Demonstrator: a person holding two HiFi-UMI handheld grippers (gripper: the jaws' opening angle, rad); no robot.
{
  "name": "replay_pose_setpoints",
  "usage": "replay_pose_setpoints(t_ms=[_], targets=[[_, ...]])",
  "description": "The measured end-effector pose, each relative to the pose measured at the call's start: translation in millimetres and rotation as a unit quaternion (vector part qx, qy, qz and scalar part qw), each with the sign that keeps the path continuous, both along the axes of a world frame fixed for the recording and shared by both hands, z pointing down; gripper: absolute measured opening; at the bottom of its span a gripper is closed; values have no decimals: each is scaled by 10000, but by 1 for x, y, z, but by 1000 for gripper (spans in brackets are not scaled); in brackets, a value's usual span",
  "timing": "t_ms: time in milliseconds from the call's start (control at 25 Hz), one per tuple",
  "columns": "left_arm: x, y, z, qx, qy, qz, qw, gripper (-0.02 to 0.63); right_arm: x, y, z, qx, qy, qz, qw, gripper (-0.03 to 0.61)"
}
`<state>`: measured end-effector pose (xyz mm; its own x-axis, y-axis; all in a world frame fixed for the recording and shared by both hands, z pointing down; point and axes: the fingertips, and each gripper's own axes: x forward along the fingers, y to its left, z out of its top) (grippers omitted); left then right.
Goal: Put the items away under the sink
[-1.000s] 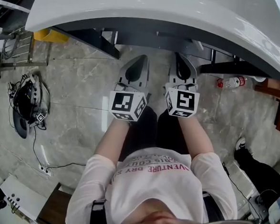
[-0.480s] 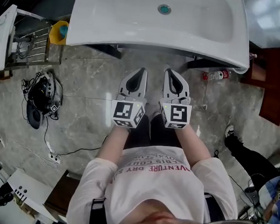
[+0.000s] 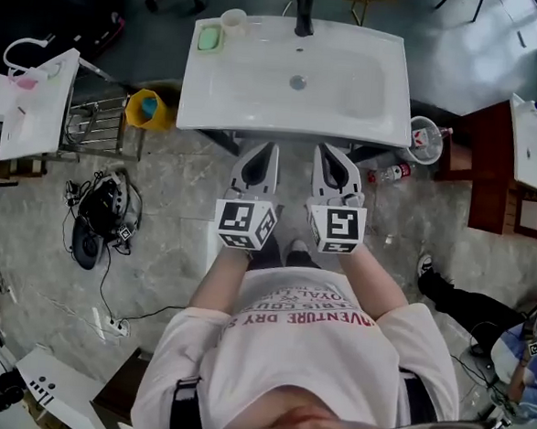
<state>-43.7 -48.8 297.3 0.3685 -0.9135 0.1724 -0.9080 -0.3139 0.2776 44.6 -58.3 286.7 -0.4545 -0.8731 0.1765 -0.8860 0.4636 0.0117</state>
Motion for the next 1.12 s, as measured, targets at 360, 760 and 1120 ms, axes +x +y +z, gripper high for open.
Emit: replay_pose_setpoints(t_ms=[360,760,1120], targets=[[2,2,-116,1018,-50,307,9943,23,-2,5,-99,621,-371,88,9973,24],[-7,4,-137,1396,-257,495,9886,23,-11,-4,-114,754,-384,102,9964,25],[-16,8,-140,1416,-204,478,9886,23,-14,4,-118,779,-381,135,9961,24]])
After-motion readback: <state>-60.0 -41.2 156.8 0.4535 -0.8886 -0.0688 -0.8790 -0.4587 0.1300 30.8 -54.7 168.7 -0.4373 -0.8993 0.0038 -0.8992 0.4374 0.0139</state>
